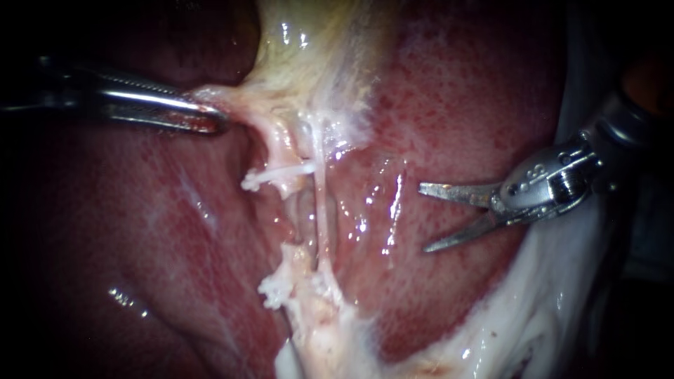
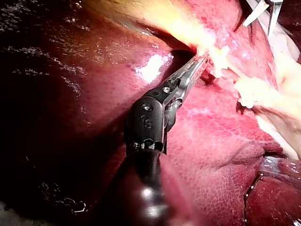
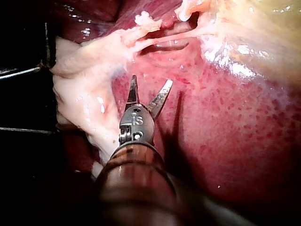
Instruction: Go back from the cut left tube
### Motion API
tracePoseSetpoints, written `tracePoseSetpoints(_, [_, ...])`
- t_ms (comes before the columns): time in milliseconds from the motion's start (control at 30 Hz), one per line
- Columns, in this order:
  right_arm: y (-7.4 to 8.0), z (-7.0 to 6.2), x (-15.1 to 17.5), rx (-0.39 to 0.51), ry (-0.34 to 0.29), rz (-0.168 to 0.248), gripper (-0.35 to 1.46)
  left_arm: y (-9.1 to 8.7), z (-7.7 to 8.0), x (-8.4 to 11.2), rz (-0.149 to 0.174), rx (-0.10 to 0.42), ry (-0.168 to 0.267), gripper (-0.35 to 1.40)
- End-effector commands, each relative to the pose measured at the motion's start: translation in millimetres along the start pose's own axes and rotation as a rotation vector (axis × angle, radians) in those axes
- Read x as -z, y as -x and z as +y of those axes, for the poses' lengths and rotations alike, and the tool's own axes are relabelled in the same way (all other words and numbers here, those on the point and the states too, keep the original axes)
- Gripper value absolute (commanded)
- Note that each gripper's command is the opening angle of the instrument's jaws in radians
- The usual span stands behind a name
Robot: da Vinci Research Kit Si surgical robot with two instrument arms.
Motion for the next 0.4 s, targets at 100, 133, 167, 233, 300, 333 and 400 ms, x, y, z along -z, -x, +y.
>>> tracePoseSetpoints(100, [-0.2, 0.0, 0.0, -0.001, 0.000, 0.002, 1.45, 0.6, -0.2, -0.6, -0.010, 0.004, 0.000, -0.35])
tracePoseSetpoints(133, [-0.2, 0.0, 0.1, -0.001, 0.000, 0.002, 1.45, 0.6, -0.2, -0.6, -0.010, 0.003, 0.000, -0.35])
tracePoseSetpoints(167, [-0.3, 0.0, 0.1, -0.002, 0.000, 0.002, 1.45, 0.6, -0.2, -0.6, -0.010, 0.003, 0.000, -0.35])
tracePoseSetpoints(233, [-0.4, 0.1, 0.2, -0.002, 0.000, 0.002, 1.45, 0.6, -0.2, -0.6, -0.010, 0.004, 0.000, -0.35])
tracePoseSetpoints(300, [-0.5, 0.1, 0.2, -0.003, -0.001, 0.002, 1.45, 0.5, -0.2, -0.6, -0.010, 0.004, 0.001, -0.35])
tracePoseSetpoints(333, [-0.6, 0.1, 0.2, -0.003, -0.001, 0.002, 1.45, 0.5, -0.1, -0.5, -0.010, 0.004, 0.001, -0.35])
tracePoseSetpoints(400, [-0.8, 0.0, 0.1, -0.005, -0.011, 0.007, 1.45, 0.3, -0.1, -0.3, -0.010, 0.005, 0.002, -0.35])
